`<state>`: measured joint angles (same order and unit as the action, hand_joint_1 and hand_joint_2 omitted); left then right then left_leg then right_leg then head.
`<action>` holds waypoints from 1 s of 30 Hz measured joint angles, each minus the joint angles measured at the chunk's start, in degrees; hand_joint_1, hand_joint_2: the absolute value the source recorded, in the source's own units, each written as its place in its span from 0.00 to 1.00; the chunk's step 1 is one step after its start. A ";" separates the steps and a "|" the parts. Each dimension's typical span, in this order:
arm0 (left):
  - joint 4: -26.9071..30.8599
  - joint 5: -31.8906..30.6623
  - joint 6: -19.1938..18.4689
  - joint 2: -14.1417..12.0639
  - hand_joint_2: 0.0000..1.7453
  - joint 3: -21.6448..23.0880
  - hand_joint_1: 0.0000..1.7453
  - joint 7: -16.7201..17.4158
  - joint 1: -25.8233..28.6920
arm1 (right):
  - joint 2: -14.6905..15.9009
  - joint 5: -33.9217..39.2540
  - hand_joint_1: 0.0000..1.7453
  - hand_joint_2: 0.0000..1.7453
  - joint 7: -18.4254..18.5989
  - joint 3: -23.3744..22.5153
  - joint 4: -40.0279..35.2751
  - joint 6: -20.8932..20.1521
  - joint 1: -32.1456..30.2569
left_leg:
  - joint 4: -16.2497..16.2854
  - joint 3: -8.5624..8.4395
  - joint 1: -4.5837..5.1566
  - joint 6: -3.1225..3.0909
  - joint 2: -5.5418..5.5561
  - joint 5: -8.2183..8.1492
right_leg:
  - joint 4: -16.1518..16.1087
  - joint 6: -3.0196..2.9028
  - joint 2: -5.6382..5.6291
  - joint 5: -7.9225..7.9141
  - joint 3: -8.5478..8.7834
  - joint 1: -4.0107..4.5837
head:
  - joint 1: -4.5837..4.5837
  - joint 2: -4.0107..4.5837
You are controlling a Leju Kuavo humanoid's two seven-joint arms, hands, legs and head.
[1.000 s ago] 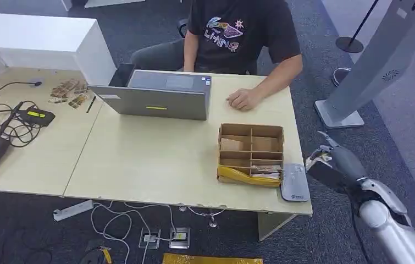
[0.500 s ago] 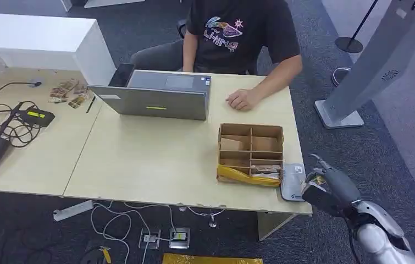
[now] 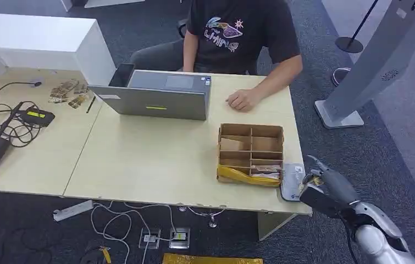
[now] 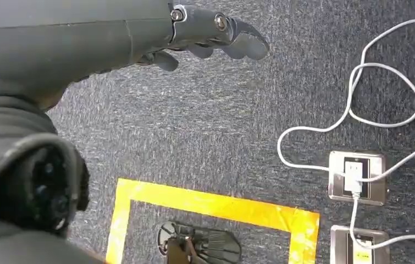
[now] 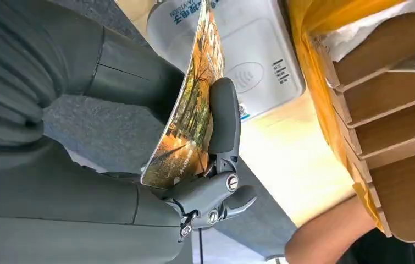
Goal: Pass the card to the sensor for recognition and then transmit it.
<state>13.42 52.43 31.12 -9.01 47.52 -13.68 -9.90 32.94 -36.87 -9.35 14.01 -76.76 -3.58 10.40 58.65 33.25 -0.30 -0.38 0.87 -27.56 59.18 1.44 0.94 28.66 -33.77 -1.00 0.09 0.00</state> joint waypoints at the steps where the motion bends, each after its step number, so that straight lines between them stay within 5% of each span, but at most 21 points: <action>1: 0.00 0.02 0.00 0.00 0.00 0.00 0.00 0.11 0.00 | -0.09 0.00 1.00 1.00 0.00 0.02 0.00 -0.05 0.00 | 0.00 0.00 0.00 0.00 0.00 0.00 | 0.00 0.00 0.00 0.00 0.00 0.00 | 0.00 0.00; 30: -0.24 0.04 -0.04 0.09 0.00 0.00 0.00 1.68 -0.12 | -2.58 -2.43 1.00 1.00 1.31 3.02 0.66 -1.47 2.70 | 0.00 0.01 0.00 0.00 0.00 0.00 | 0.00 0.00 0.00 0.00 0.00 0.00 | 0.00 0.00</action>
<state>13.18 52.48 31.08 -8.92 47.52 -12.00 -10.02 30.36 -39.30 -8.04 17.03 -76.11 -5.05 13.11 58.64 33.26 -0.30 -0.38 0.87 -27.56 59.18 1.44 0.94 28.67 -33.77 -1.00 0.09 0.00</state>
